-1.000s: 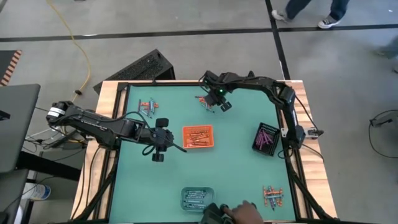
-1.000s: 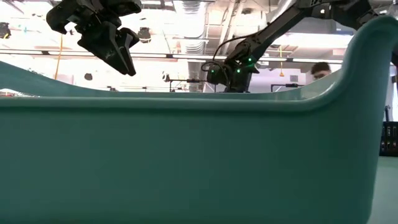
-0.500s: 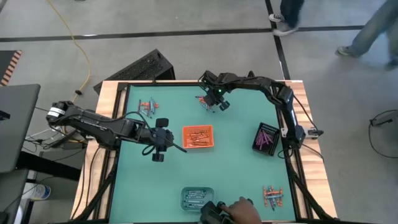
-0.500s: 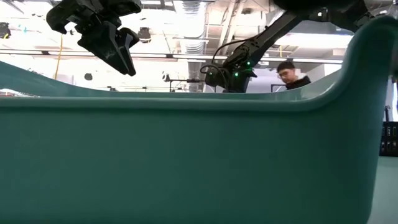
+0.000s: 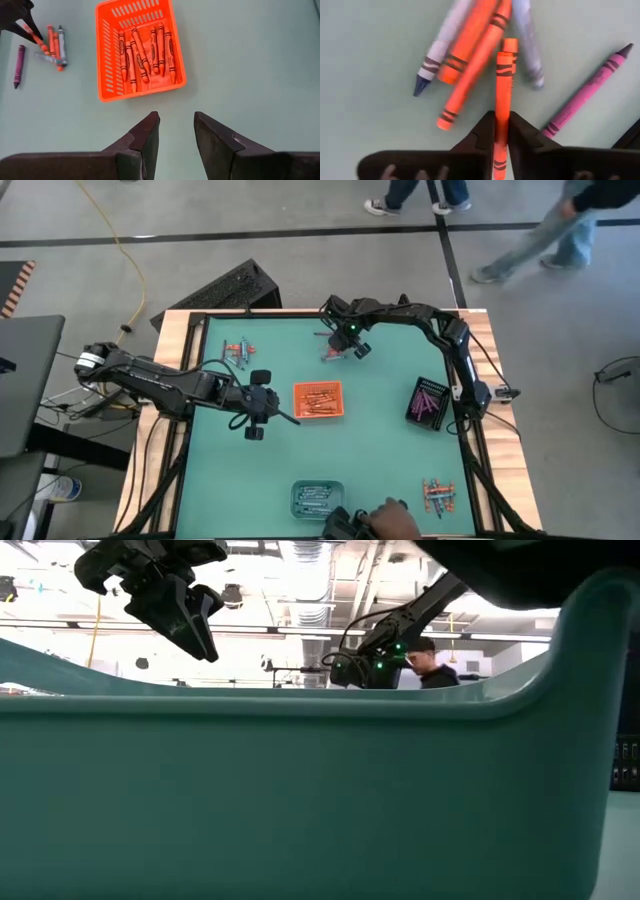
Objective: Sort crayons
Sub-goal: Put the orange crayon into the orange bin
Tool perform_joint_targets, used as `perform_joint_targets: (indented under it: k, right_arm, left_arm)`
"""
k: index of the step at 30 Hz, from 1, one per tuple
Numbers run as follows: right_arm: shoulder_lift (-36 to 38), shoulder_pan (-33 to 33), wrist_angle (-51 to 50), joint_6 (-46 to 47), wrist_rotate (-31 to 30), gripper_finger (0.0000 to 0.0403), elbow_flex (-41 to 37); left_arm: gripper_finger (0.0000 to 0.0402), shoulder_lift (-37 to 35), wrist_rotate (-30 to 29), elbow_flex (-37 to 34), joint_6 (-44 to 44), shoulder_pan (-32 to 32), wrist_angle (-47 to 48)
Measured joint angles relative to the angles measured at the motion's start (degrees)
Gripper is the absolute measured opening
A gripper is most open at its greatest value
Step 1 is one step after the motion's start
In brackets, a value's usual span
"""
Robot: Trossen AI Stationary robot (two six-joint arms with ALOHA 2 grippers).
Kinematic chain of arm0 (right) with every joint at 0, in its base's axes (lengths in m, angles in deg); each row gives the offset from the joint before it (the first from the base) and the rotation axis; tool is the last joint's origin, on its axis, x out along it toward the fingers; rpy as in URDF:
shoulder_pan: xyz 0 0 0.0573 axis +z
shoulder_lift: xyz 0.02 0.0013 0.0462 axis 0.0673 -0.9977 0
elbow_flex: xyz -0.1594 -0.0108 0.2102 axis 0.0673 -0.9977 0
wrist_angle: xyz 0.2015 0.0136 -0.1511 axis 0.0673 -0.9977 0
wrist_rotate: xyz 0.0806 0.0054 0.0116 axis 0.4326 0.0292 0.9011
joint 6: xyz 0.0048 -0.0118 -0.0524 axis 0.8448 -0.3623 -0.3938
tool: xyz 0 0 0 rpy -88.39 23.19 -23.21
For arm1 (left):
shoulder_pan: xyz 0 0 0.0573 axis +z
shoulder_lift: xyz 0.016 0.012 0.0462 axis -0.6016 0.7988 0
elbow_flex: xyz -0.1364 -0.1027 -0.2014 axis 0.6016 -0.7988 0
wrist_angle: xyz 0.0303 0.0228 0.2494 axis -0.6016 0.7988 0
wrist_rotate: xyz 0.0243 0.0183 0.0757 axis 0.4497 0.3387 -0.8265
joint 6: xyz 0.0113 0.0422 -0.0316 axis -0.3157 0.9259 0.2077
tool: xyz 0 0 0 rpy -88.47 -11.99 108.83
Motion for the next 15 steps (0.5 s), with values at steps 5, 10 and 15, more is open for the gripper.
perform_joint_targets:
  k: [5,10,15]
  right_arm:
    - [0.1,0.2,-0.4,0.5,-0.2,0.0012,0.1]
    - [0.0,0.5,-3.3,3.5,-0.5,0.0005,1.9]
    - [-0.2,1.1,-5.9,4.6,-0.8,0.0005,5.1]
  left_arm:
    - [0.0114,0.0,0.0,0.0,0.0,0.0,0.0]
    - [0.0114,0.0,0.0,0.0,0.0,0.0,0.0]
    - [0.0114,0.0,0.0,0.0,0.0,0.0,0.0]
